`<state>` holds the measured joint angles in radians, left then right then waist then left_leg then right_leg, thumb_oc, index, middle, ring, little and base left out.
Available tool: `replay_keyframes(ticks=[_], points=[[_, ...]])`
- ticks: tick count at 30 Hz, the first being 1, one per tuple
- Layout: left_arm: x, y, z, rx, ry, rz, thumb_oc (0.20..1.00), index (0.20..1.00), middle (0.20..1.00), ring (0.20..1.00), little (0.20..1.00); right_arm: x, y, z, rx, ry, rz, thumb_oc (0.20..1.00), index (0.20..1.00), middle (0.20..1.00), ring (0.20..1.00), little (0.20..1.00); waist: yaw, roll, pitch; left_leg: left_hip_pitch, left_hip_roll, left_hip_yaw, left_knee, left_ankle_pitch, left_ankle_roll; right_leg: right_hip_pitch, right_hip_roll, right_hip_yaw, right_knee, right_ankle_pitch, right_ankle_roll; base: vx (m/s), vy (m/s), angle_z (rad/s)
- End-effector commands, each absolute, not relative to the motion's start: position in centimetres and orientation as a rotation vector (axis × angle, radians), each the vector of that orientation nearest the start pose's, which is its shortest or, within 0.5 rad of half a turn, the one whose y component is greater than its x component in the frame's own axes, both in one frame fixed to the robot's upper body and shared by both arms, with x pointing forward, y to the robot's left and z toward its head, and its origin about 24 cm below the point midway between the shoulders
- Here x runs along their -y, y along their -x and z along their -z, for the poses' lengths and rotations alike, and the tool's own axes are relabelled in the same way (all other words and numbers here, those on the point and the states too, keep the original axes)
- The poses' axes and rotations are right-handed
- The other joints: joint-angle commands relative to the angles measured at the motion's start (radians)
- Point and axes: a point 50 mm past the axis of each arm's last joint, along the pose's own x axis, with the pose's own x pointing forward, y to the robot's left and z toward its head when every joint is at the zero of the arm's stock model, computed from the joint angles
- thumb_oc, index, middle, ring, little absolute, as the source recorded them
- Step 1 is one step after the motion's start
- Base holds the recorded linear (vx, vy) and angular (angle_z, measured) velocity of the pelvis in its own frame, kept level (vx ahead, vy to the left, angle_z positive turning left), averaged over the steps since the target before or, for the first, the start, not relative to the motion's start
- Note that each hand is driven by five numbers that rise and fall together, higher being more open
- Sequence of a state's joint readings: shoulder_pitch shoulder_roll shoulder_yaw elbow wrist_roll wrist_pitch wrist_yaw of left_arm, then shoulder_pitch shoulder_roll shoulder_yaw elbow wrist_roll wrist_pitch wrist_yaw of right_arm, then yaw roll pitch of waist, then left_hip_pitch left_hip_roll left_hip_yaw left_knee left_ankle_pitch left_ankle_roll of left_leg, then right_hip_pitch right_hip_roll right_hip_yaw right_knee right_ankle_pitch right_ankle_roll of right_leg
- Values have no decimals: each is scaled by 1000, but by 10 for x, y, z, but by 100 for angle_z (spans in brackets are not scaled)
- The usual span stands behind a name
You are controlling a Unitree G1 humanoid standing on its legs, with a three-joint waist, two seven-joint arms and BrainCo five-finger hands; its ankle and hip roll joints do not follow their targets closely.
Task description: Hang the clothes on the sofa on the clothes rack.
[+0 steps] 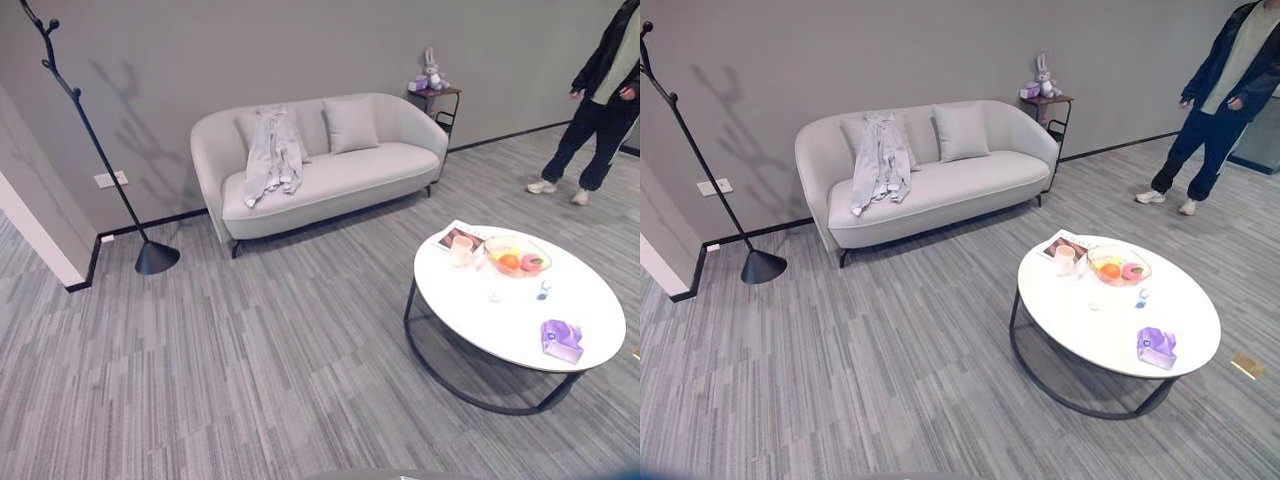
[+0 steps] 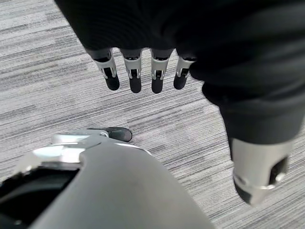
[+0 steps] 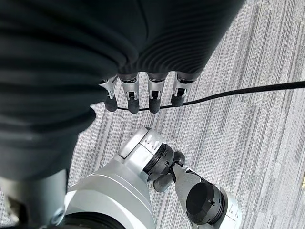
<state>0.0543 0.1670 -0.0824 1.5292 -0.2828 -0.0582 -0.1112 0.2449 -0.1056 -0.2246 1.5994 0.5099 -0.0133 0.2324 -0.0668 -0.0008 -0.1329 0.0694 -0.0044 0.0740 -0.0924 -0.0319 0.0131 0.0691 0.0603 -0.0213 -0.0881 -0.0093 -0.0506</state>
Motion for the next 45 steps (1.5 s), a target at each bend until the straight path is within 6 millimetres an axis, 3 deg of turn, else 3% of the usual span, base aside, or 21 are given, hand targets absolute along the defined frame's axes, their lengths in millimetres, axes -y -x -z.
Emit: replay_keyframes(ticks=[1,13,19,23,26,29,31,32,34,35,37,38,40,41,43,45], points=[[-131,-44,181,-1410,211,27,1000,1000,1000,1000,1000,152,39,178,-1506,-751,530,1000,1000,1000,1000,1000,8,1,0,5,27,-32,5,27,-51,-25,-63,48,7,112,89,0,0,0],[-123,-57,179,-1370,229,55,1000,1000,1000,1000,1000,165,32,178,-1488,-687,507,1000,1000,1000,1000,1000,5,13,23,28,54,-20,5,64,-54,-23,-62,37,11,117,86,-6,-31,1],[-128,-54,179,-1381,200,62,1000,1000,1000,1000,1000,171,28,178,-1473,-660,498,1000,1000,1000,1000,1000,1,19,27,43,62,-24,5,70,-54,-23,-59,42,13,119,86,0,0,0],[-142,-42,181,-1405,180,27,1000,1000,1000,1000,1000,180,32,177,-1458,-668,536,1000,1000,1000,1000,1000,-1,25,41,41,70,-30,33,76,-50,-21,-54,46,17,117,84,0,0,0],[-140,-40,181,-1422,173,34,1000,1000,1000,1000,1000,186,31,177,-1449,-648,544,1000,1000,1000,1000,1000,-12,21,60,14,92,-21,146,68,-50,-9,-53,51,23,109,81,13,-59,2],[-136,-47,180,-1403,199,31,1000,1000,1000,1000,1000,201,26,176,-1421,-632,576,1000,1000,1000,1000,1000,-11,-43,113,-150,135,2,463,50,-49,8,-107,43,36,141,71,-41,-171,7],[-140,-51,180,-1395,212,3,1000,1000,1000,1000,1000,212,26,174,-1415,-617,610,1000,1000,1000,1000,1000,-4,-51,146,-254,149,4,601,36,-49,42,-108,35,30,138,62,42,-160,10],[-142,-51,180,-1396,231,-18,1000,1000,1000,1000,1000,215,27,173,-1415,-614,623,1000,1000,1000,1000,1000,8,-58,161,-324,129,14,628,29,-57,68,-107,38,19,136,58,175,-142,24],[-145,-43,181,-1426,251,-39,1000,1000,1000,1000,1000,211,27,174,-1417,-632,614,1000,1000,1000,1000,1000,45,-62,186,-440,47,20,530,44,-78,101,-74,65,7,143,53,230,-93,32],[-146,-43,181,-1426,251,-39,1000,1000,1000,1000,1000,210,27,174,-1417,-633,615,1000,1000,1000,1000,1000,47,-65,189,-434,46,23,529,42,-77,106,-76,67,6,142,53,202,-42,-4],[-144,-35,181,-1458,255,-32,1000,1000,1000,1000,1000,203,26,175,-1420,-644,590,1000,1000,1000,1000,1000,87,-58,208,-491,-16,29,394,72,-75,134,-43,89,4,140,51,202,-47,-32],[-144,-35,181,-1458,255,-31,1000,1000,1000,1000,1000,203,26,175,-1420,-644,590,1000,1000,1000,1000,1000,90,-63,214,-480,-19,34,386,73,-74,141,-48,91,3,139,52,212,-42,-34],[-137,-24,181,-1506,271,-19,1000,1000,1000,1000,1000,192,29,176,-1444,-647,562,1000,1000,1000,1000,1000,156,-67,246,-540,-66,49,166,84,-70,200,-32,106,2,118,53,520,-40,-43],[-130,-23,181,-1516,289,-3,1000,1000,1000,1000,1000,186,36,176,-1467,-648,551,1000,1000,1000,1000,1000,194,-75,246,-563,-57,62,93,89,-70,244,-36,132,4,116,53,753,-4,-44],[-127,-23,181,-1518,294,6,1000,1000,1000,1000,1000,184,39,176,-1480,-645,546,1000,1000,1000,1000,1000,205,-77,232,-570,-51,82,60,94,-71,265,-39,145,4,117,55,552,31,-92],[-125,-24,181,-1516,271,15,1000,1000,1000,1000,1000,174,54,174,-1547,-622,516,1000,1000,1000,1000,1000,219,-84,177,-586,-31,113,45,120,-77,301,-45,170,18,140,54,808,61,-126]])
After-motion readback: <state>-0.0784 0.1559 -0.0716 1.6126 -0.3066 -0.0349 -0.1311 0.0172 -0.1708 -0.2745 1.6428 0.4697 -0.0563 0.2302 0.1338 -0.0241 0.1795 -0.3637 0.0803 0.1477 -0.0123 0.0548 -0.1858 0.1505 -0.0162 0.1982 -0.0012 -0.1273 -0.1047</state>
